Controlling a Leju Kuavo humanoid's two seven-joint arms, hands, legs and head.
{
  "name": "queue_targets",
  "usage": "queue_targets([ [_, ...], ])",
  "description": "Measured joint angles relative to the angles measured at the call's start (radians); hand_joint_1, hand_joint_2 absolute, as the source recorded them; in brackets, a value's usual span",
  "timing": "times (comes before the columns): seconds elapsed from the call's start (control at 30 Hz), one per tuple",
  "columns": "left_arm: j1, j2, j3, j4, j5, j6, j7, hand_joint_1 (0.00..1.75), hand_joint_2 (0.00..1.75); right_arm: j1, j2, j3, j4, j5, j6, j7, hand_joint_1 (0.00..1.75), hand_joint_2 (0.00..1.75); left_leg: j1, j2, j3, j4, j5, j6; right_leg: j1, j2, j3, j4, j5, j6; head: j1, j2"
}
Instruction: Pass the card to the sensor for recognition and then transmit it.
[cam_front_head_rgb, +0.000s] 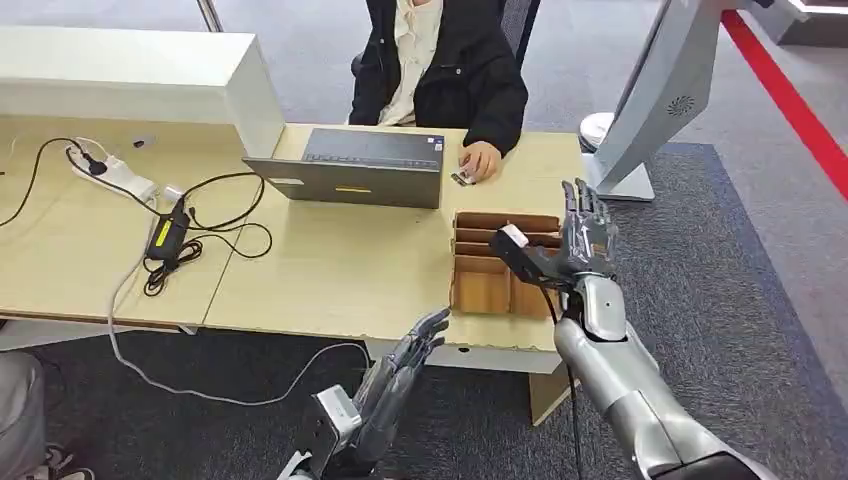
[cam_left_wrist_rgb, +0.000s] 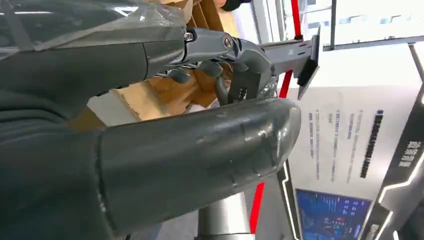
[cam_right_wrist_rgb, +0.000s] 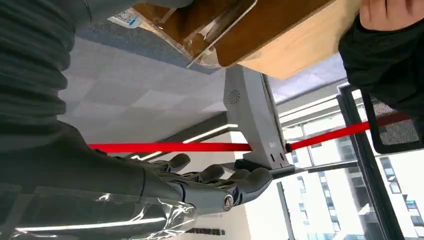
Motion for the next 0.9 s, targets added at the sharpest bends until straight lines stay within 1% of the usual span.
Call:
queue_targets([
  [0.13,0.004,0.000,0.000,0.000,-0.004,0.010,0.000,0.00,0.00,-0.008,0.005,-0.008,0.007,0.000,0.000,-0.006,0.00,1.75,0.000,0.000,0.000,0.000,0.000,0.000,0.000,0.000,0.000,0.000,0.000,0.000,0.000,0.000],
  [0.43,0.005,0.000,0.001,0.000,-0.004,0.003,0.000,0.00,0.00,-0.019,0.013,-0.010,0.024,-0.003,0.000,-0.013,0.00,1.75,0.000,0.000,0.000,0.000,0.000,0.000,0.000,0.000,0.000,0.000,0.000,0.000,0.000,0.000],
  [0.7,0.003,-0.001,0.001,-0.001,-0.005,0.003,0.003,0.00,0.00,-0.030,0.014,-0.009,0.061,-0.037,0.003,-0.007,0.00,1.75,0.000,0.000,0.000,0.000,0.000,0.000,0.000,0.000,0.000,0.000,0.000,0.000,0.000,0.000],
  [0.9,0.003,-0.001,0.001,-0.006,-0.003,-0.002,0.010,0.00,0.00,-0.032,0.014,-0.007,0.086,-0.047,0.025,-0.007,0.00,1.75,0.000,0.000,0.000,0.000,0.000,0.000,0.000,0.000,0.000,0.000,0.000,0.000,0.000,0.000],
])
